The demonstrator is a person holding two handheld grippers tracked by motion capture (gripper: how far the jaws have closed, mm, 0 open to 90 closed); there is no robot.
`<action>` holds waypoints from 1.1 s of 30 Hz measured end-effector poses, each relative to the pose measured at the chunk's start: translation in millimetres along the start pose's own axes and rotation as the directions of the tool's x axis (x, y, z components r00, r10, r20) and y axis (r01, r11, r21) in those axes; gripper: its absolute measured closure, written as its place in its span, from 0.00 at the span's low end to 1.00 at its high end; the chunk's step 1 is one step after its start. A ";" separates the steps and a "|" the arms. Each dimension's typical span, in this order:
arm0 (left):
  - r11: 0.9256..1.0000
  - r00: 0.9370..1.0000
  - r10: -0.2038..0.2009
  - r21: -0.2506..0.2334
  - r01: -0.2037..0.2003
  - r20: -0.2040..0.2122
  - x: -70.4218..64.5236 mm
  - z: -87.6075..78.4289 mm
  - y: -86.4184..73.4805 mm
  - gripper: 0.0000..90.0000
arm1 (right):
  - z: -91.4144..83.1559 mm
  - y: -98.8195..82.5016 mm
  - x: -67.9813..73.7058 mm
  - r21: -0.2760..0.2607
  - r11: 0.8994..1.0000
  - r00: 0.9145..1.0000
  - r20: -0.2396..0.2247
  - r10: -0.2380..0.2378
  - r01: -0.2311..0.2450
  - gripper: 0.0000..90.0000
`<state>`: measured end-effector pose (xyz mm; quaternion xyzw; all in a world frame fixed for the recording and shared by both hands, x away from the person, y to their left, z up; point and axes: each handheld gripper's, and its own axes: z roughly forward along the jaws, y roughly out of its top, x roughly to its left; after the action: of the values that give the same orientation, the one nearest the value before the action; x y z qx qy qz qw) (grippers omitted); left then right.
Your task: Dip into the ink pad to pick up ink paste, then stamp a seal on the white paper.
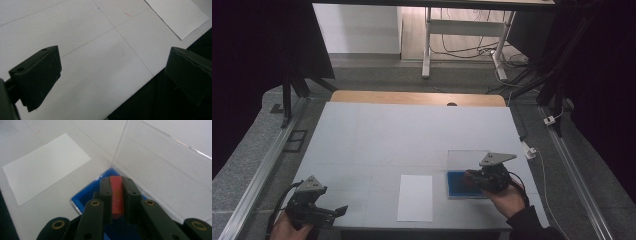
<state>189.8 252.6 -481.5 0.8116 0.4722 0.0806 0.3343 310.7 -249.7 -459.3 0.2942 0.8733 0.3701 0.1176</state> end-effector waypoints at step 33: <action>1.000 1.000 -0.001 0.003 0.001 0.000 0.1 0.3 0.1 0.02 | 15.0 25.0 40.2 -0.045 0.998 0.987 -0.152 -0.042 0.035 0.89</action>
<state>190.1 252.5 -481.7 0.8120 0.4726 0.0797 0.3331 295.6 -203.1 -451.3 0.2454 0.8772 0.4077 0.0637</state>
